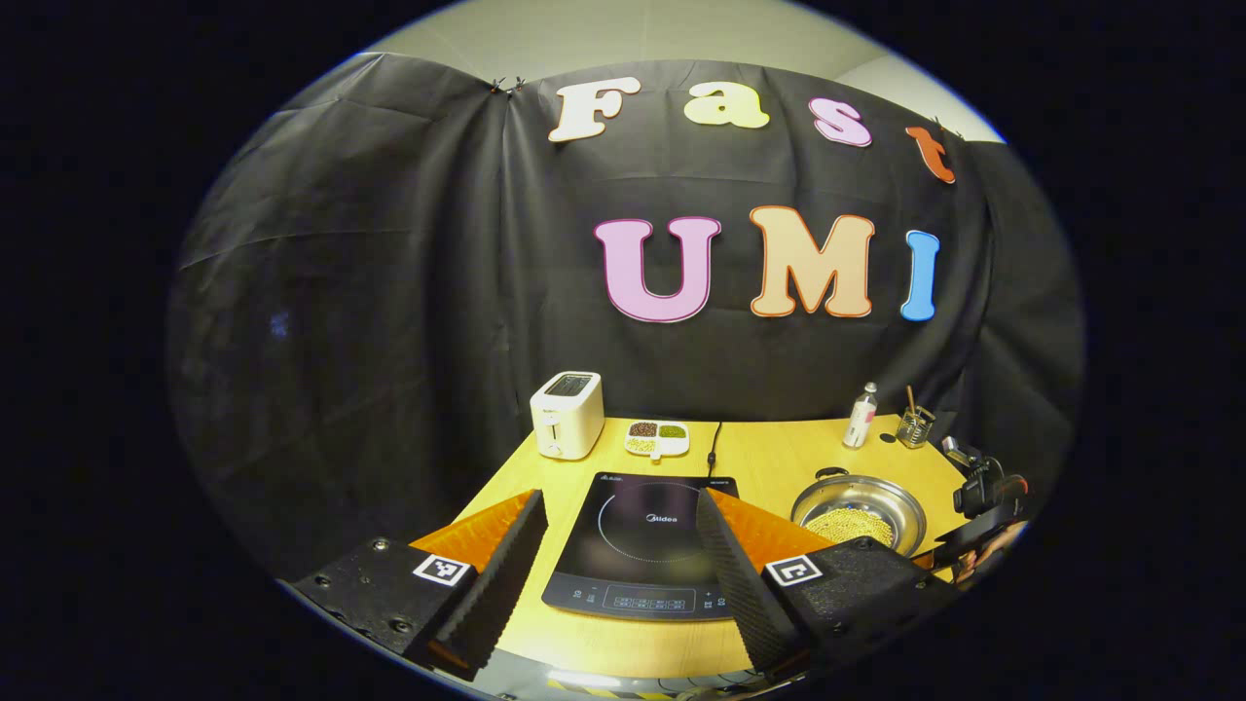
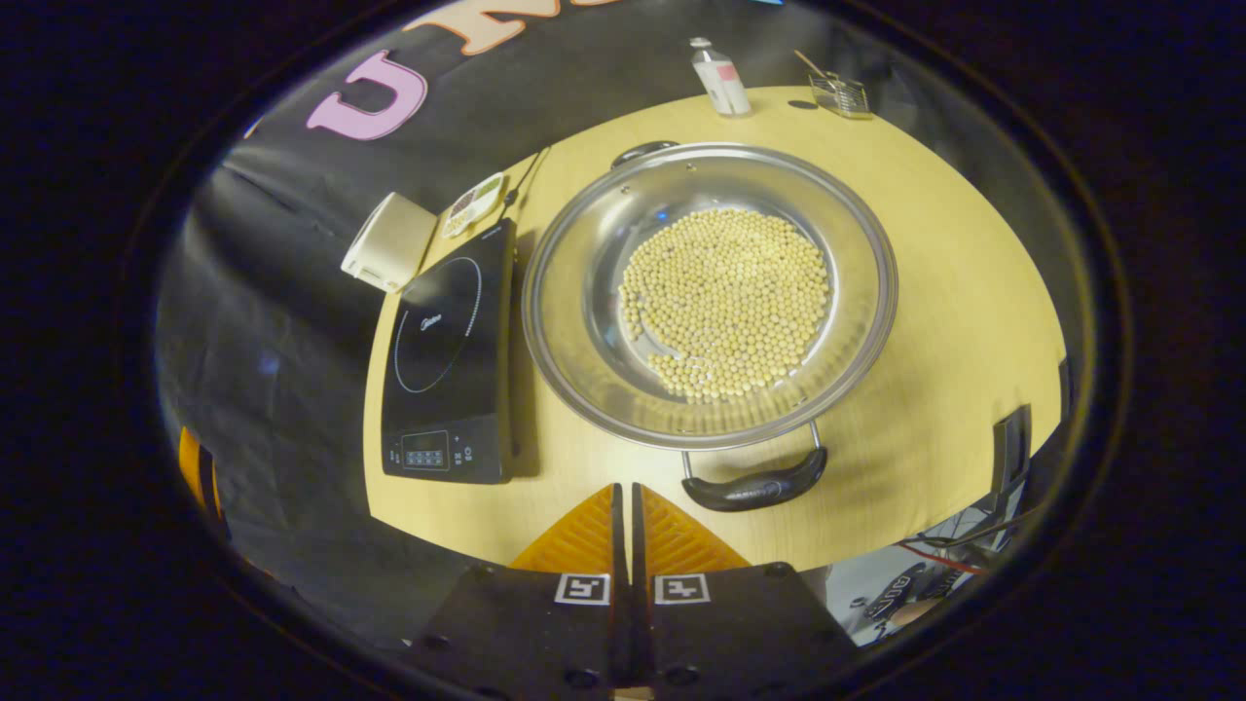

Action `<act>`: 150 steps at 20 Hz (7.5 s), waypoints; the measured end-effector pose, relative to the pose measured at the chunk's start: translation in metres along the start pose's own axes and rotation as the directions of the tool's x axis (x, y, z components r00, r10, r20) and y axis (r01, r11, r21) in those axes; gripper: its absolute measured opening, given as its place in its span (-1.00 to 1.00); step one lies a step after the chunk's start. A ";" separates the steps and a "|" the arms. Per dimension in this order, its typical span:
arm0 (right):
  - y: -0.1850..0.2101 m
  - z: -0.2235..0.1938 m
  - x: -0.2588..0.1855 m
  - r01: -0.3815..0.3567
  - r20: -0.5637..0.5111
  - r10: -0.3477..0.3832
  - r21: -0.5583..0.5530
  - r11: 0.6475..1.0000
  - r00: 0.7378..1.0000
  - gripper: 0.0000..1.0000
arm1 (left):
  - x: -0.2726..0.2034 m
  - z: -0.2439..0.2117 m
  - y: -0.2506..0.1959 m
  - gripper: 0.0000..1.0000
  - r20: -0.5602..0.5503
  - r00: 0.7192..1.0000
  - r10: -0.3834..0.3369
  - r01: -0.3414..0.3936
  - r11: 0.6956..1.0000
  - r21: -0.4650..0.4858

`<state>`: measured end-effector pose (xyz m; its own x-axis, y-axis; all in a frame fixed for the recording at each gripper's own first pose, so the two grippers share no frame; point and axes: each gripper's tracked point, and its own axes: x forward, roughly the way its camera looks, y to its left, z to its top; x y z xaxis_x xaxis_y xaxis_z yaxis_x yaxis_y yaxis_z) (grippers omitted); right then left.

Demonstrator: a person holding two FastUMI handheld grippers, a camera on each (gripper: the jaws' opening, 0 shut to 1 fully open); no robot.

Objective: First push the handle of the pot to place it horizontally, then grasp the pot with both hands and set it on the induction cooktop.

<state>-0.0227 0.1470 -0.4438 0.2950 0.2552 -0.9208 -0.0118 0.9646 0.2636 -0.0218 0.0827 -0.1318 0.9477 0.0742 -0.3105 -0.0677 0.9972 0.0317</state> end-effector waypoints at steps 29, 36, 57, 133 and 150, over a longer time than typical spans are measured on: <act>-0.098 0.031 -0.008 0.211 0.077 -0.220 0.113 0.971 0.972 -0.99 | -0.028 -0.063 0.024 0.83 -0.081 0.996 0.021 -0.025 0.999 -0.048; -0.119 0.042 -0.011 0.251 0.076 -0.262 0.131 0.959 0.962 -0.96 | -0.027 -0.068 0.032 0.85 -0.103 0.994 0.031 -0.035 0.999 -0.042; -0.170 0.092 -0.012 0.223 0.058 -0.229 0.101 0.970 0.972 -0.95 | 0.023 -0.046 -0.046 0.87 -0.139 0.990 0.032 -0.041 0.997 -0.069; -0.178 0.167 0.058 -0.047 -0.239 0.070 0.099 0.994 0.968 0.05 | 0.214 -0.254 -0.242 0.39 -0.803 0.557 -0.212 0.063 0.975 -0.214; -0.169 0.158 0.022 -0.105 -0.136 0.113 0.067 0.992 0.984 0.10 | 0.164 -0.227 -0.252 0.19 -0.777 0.582 -0.242 0.135 0.970 -0.201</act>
<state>0.1367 -0.0209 -0.4628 0.1587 0.3697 -0.9155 0.0214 0.9257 0.3776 0.0798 -0.1546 -0.4060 0.3255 -0.1912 -0.9260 -0.0005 0.9793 -0.2024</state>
